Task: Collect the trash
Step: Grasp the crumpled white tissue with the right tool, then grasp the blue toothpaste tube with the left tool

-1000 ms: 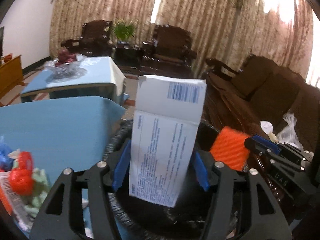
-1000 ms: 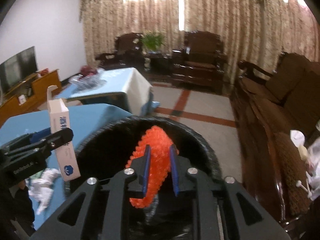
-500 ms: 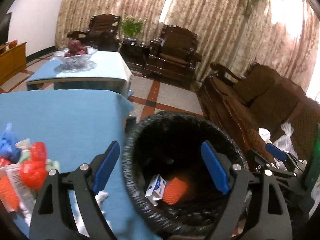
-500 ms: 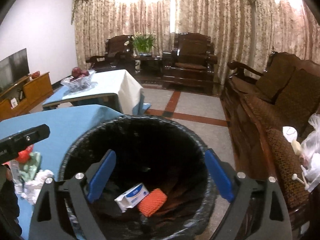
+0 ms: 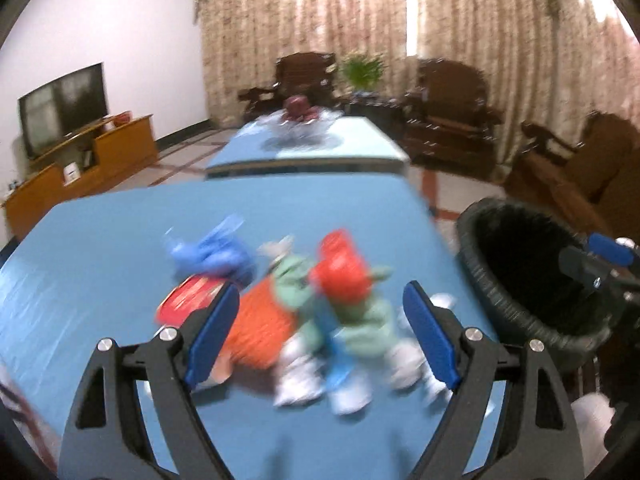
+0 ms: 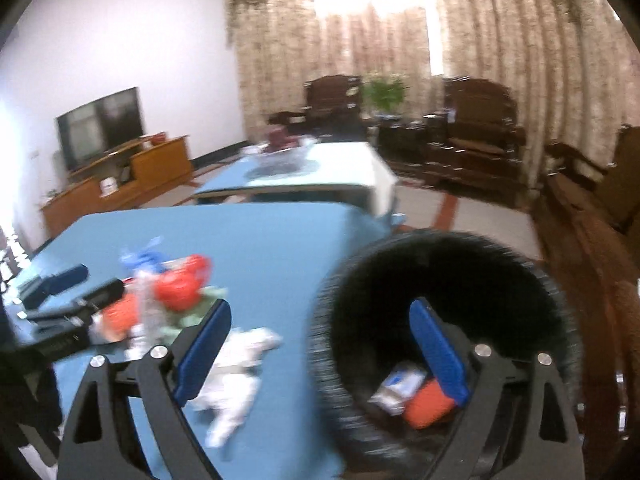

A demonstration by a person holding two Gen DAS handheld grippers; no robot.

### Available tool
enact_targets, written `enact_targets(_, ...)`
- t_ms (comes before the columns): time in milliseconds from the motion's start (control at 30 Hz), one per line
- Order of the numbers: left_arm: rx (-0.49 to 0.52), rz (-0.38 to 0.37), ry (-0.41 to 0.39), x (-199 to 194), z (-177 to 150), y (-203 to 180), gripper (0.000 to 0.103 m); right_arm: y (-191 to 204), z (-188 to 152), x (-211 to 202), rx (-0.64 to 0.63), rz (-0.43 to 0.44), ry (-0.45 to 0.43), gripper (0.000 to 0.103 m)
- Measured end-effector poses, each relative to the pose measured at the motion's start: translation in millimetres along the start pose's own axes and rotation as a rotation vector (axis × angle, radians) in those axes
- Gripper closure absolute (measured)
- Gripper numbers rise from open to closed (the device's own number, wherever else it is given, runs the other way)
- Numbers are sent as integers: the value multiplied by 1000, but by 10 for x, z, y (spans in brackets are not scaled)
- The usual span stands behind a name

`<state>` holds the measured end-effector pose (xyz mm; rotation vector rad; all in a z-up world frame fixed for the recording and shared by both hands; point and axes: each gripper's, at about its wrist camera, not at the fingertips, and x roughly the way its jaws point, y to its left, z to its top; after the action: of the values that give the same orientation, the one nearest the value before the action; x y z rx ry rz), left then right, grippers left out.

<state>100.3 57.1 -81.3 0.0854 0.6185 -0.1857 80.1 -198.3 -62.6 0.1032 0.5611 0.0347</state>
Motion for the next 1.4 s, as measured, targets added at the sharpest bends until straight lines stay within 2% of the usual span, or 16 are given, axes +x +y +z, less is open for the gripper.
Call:
enact_targets(100,-33,30,46,-7,-212,202,22,271,-131,112,-39,32,22,15)
enact_targets(267,-72,47,82,56,-392,372,22,538,-341,346,-86,55,73,24)
enact_targets(367,-87,54,87,98,-451,456,23,606,-472,456,-101,74,109,32)
enact_targets(700,-108,78,104,176,-551,581,24,589,-702,770,-147,64,228,42)
enact_targets(800,-108,75,110,210,-578,564,24,570,-772,823,-151,78,263,56)
enact_targets(833,-107,74,113,220,-581,555,24,561,-777,837,-153,88,270,64)
enact_targets(867,-105,72,114,224,-606,553,24,576,-776,833,-161,101,270,74)
enact_targets(967,-105,68,119,230,-615,527,25,614,-763,813,-183,128,272,91)
enact_targets(1233,-99,34,106,230,-529,395,25,530,-520,545,-169,147,183,93)
enact_targets(1400,-101,1,112,340,-419,232,33,438,-289,421,-166,128,118,93)
